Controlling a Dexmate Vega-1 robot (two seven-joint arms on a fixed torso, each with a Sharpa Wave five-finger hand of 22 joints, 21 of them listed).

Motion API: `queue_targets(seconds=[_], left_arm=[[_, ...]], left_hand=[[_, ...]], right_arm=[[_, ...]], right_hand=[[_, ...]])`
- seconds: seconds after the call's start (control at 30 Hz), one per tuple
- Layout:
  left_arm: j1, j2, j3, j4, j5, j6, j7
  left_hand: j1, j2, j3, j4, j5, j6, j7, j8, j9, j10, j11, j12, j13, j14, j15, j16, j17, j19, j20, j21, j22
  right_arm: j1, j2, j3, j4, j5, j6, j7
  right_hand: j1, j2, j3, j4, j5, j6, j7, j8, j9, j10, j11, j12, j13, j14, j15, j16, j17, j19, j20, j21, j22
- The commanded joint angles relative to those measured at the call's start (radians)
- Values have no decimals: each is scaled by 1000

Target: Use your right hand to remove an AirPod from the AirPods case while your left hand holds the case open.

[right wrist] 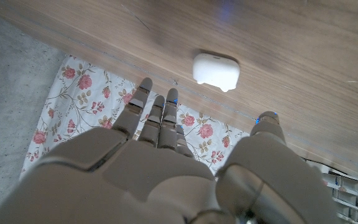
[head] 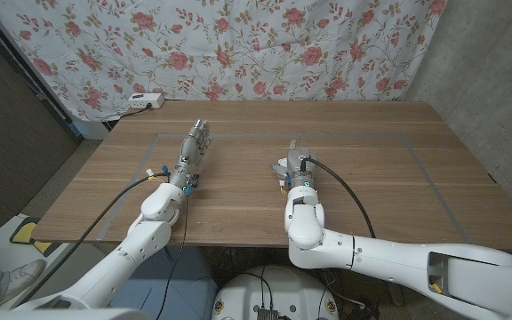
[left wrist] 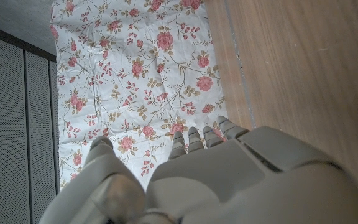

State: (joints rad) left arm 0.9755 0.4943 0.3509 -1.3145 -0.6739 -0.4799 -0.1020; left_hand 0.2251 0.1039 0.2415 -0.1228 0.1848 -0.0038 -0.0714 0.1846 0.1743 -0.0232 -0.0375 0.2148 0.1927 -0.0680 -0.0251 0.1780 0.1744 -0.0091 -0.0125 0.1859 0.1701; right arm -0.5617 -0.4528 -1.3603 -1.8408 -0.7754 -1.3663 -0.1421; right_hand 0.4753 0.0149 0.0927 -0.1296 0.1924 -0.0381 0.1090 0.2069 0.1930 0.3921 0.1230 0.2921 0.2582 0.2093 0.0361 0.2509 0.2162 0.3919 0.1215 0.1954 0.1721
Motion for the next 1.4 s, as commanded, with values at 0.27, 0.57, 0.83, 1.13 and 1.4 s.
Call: queue_targets(seconds=[0.27,0.57,0.83,1.13,1.4], left_arm=[[11,-2,0,-16,0,-1,7],[15,-1,-1,-18,-2,-5,4],[20,1,-3,-21,-1,-7,8],[22,1,-2,-22,-2,-5,8],[13,-5,2,-12,-1,-9,1]], left_hand=[[5,-1,9,1,-2,-1,-2,2,6,6,-4,0,3,-8,-2,7,5,-1,-3,7,4],[5,-1,10,1,-2,-2,-1,2,5,6,-3,0,3,-9,-1,6,5,-1,-4,7,4],[5,-2,11,1,-2,-2,-1,2,5,7,-4,0,3,-9,-2,6,4,-2,-3,7,4],[4,-1,11,0,-2,-3,-2,2,5,5,-5,-1,3,-8,-1,6,5,-1,-3,7,4],[4,-1,12,0,-2,-2,-1,2,5,7,-4,0,3,-8,-2,7,5,-1,-3,7,4]], right_arm=[[45,6,-44,9,117,-30,-99],[50,11,-50,21,123,-30,-104],[46,25,-44,41,118,-30,-99],[38,40,-42,75,84,-30,-83],[40,48,-42,95,98,-30,-102]], right_hand=[[5,8,2,2,1,-8,2,-2,4,-3,-1,-3,3,8,-3,7,8,6,0,2,4],[0,10,1,5,-1,-6,1,-1,4,0,-1,-3,5,11,-1,8,11,3,2,1,4],[0,10,0,5,-1,-3,-1,0,4,11,9,1,8,19,4,12,14,7,7,3,4],[-3,7,-3,6,-2,0,-13,1,4,31,2,8,10,34,-3,19,16,18,9,7,5],[0,6,-3,4,-1,-1,-28,1,4,40,-1,11,12,39,-10,20,18,22,7,8,5]])
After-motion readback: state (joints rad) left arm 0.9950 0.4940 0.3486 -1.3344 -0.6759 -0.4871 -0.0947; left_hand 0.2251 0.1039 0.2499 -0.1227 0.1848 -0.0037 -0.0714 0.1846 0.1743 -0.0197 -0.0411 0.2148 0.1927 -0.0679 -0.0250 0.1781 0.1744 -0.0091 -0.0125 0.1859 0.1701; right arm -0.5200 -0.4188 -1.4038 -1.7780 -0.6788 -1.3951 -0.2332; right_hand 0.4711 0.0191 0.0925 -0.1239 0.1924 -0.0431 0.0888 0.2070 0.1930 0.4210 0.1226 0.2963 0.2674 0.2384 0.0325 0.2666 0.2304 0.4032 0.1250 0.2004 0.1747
